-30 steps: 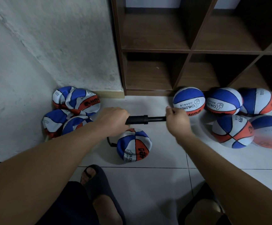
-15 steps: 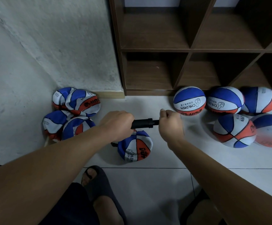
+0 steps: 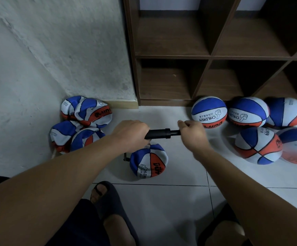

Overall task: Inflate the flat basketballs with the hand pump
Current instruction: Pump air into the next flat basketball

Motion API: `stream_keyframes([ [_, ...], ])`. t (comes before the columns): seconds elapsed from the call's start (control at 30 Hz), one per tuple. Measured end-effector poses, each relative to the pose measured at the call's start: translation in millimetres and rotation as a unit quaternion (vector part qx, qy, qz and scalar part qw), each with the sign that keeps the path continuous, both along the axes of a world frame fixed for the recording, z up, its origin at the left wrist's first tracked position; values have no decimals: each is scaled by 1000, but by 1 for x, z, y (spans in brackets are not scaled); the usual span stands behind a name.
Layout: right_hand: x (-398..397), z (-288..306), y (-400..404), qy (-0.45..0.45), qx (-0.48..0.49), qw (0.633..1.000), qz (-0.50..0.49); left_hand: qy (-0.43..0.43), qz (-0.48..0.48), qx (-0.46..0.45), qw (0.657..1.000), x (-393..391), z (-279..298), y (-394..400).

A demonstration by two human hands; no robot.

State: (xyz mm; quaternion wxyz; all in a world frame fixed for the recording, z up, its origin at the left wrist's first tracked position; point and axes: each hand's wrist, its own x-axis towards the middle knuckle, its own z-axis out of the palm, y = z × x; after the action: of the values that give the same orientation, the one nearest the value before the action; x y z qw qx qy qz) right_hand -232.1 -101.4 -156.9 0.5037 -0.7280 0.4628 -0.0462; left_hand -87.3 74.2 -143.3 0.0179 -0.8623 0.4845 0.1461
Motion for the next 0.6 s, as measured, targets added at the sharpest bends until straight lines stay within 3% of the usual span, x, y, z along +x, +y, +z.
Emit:
stream_keyframes([
  [0.2,-20,-4,-52,-5,46,995,-87,-12,18,4,1000,15,-1,10],
  [0.4,-5,1,-2,-10,-29,999,-33,6,19,39,999,-4,-5,3],
  [0.6,3,1,31,-17,-10,1000,5,15,10,29,999,-14,-4,1],
])
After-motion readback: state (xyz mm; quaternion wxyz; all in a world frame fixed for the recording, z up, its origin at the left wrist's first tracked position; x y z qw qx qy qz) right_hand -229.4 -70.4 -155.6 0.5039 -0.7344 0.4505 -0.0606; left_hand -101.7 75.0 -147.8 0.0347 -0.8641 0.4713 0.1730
